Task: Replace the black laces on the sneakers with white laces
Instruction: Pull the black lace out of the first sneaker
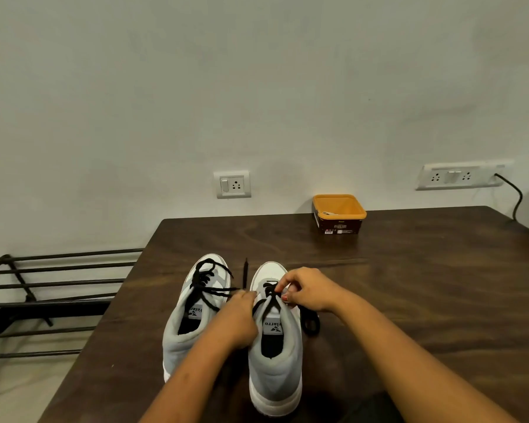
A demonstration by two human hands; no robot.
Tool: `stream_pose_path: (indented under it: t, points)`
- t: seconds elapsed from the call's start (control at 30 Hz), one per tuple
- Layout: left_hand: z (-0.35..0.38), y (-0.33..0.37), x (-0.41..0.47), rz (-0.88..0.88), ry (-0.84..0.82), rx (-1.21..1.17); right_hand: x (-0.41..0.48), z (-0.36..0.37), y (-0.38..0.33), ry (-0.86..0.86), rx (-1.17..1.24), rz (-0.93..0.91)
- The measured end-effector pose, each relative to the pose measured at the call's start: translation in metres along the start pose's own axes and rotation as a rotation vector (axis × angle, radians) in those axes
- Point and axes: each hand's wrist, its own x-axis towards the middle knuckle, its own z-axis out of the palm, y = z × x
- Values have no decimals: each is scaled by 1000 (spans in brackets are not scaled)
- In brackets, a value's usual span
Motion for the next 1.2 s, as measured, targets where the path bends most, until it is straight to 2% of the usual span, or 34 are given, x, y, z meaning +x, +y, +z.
stream_pose_path:
  t: [0.07,0.17,0.3,0.4,0.57,0.67,0.9,1.0,1.1,1.2]
  points:
    - [2,5,0,2,138,11,-2,-1,0,-11,11,6]
    - [2,12,-2,1,331,160,-3,-1,-1,-5,14,-11]
    - [8,15,-1,77,297,151,-2,-1,-1,-23,-33,3]
    - [14,17,3,182,380,97,-1,1,0,-14,-176,56]
    - [21,15,0,241,477,165,-2,6,-3,43,-122,149]
    - [20,15,-1,237,491,167,-5,5,-3,45,12,234]
    - [19,10,6,230,428,105,-9,5,-1,47,92,265]
    - [18,10,10,200,461,38,-6,7,1,62,68,245]
    - [23,16,9,234,503,74,-5,9,1,80,-6,200]
    - [28,16,18,245,429,5,-6,9,0,76,-35,196]
